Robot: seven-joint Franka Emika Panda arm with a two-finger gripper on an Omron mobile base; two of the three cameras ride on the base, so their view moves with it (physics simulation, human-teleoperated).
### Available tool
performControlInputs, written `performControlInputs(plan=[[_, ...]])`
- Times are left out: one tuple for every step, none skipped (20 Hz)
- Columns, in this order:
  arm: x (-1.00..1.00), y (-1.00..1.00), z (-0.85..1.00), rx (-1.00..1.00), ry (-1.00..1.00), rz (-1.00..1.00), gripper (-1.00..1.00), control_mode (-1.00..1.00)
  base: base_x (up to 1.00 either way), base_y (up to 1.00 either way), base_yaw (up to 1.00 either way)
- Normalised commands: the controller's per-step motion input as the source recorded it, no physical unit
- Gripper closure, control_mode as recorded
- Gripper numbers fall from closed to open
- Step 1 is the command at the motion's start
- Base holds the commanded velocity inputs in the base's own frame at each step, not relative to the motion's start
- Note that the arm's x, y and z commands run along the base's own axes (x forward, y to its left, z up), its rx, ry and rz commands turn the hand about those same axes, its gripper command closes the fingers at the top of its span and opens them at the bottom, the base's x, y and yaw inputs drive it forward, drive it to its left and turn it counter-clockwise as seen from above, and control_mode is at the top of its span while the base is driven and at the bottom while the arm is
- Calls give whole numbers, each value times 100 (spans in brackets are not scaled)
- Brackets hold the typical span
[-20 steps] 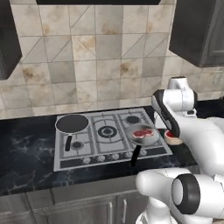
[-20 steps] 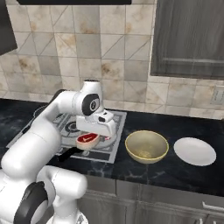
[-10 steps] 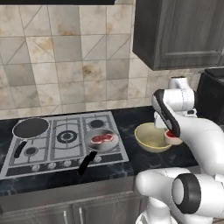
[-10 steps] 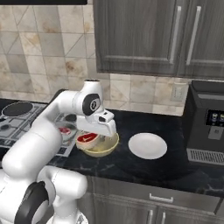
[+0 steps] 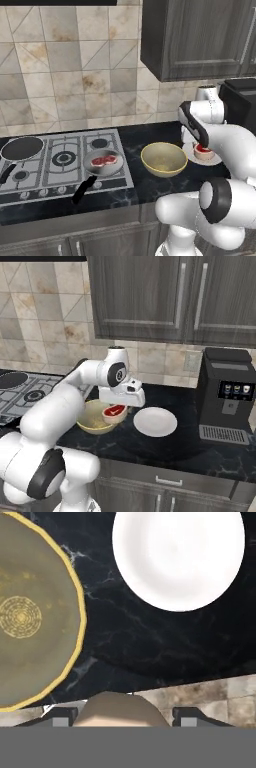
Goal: Place one of the steaks on the plate and the other in the bowl. Then place the bowl in the fridge.
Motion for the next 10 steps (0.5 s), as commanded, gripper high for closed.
performControlInputs(plan=[[100, -66, -1, 0, 17, 32, 100, -100, 0, 0, 0], [100, -82, -9, 4, 21, 35, 100, -100, 0, 0, 0], [100, -84, -7, 7, 16, 43, 100, -100, 0, 0, 0], [94, -85, -23, 8, 11, 48, 100, -100, 0, 0, 0], [86, -86, -21, 16, 0, 49, 100, -100, 0, 0, 0], [69, -81, -24, 17, 0, 48, 100, -100, 0, 0, 0], [54, -51, -18, 15, 3, 39, 100, -100, 0, 0, 0], [46, -39, -21, 12, 5, 33, 100, -100, 0, 0, 0], [49, -32, -20, 12, 1, 30, 100, -100, 0, 0, 0], [61, -50, -35, 18, 0, 27, 100, -100, 0, 0, 0]])
